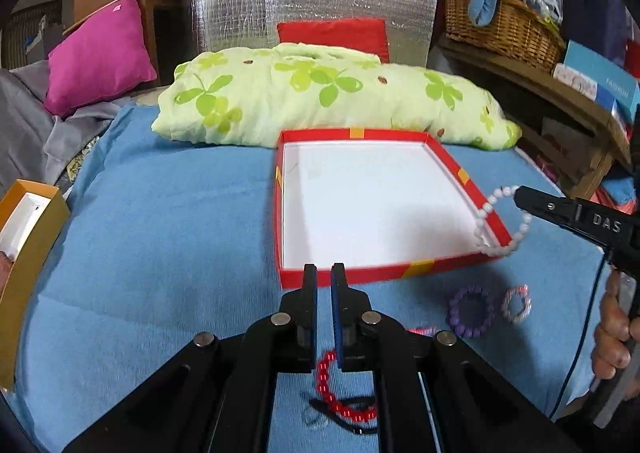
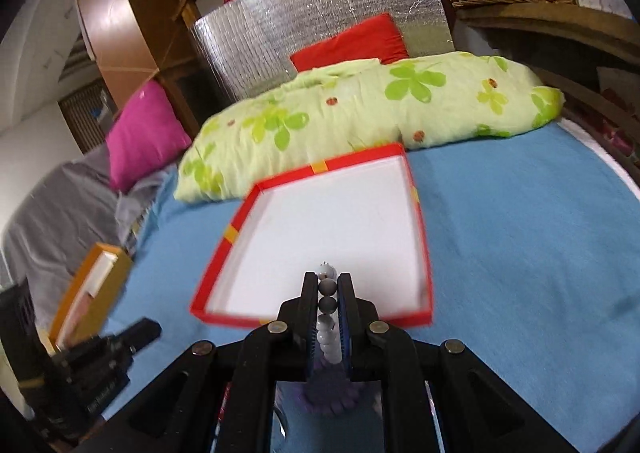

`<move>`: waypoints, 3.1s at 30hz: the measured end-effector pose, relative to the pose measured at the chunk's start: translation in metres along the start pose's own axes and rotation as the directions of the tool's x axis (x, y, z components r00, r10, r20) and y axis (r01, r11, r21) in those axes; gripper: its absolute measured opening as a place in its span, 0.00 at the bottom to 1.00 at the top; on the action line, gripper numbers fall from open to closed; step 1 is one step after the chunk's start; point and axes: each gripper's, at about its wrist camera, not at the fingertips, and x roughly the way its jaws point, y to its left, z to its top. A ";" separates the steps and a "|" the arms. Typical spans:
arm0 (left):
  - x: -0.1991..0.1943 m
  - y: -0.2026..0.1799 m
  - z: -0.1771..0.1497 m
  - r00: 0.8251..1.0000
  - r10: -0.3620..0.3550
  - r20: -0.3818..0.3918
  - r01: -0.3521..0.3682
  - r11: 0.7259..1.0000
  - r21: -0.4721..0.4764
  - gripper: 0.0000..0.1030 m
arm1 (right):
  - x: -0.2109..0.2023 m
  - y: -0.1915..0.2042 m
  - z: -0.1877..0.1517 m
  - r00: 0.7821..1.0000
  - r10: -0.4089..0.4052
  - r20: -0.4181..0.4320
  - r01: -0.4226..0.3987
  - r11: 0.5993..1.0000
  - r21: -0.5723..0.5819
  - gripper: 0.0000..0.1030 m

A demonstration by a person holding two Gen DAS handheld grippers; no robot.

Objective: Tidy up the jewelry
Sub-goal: 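Lift the white pearl bracelet toward the red tray while the left tool lifts the red bracelet, then lower the white bracelet into the tray and open the right tool while the left releases the red bracelet there, then withdraw both open tools from the tray back over the bracelets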

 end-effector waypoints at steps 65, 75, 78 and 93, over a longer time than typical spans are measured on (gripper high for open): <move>0.100 0.002 0.055 0.968 -0.221 -0.118 0.211 0.973 -0.091 0.09 | 0.102 -0.004 0.025 0.985 0.154 -0.078 -0.141 0.978 0.151 0.10; 0.104 -0.011 0.049 0.976 -0.166 -0.139 0.165 0.986 -0.019 0.24 | 0.102 -0.032 0.025 0.994 0.060 -0.096 -0.040 0.978 0.203 0.15; 0.098 -0.016 0.046 0.976 -0.166 -0.138 0.168 0.986 0.002 0.37 | 0.100 -0.040 0.024 0.992 0.051 -0.114 -0.024 0.974 0.227 0.22; 0.044 0.027 0.026 0.997 0.008 -0.071 -0.014 0.996 -0.092 0.52 | 0.049 -0.033 0.011 0.990 0.016 -0.141 -0.001 0.994 0.109 0.35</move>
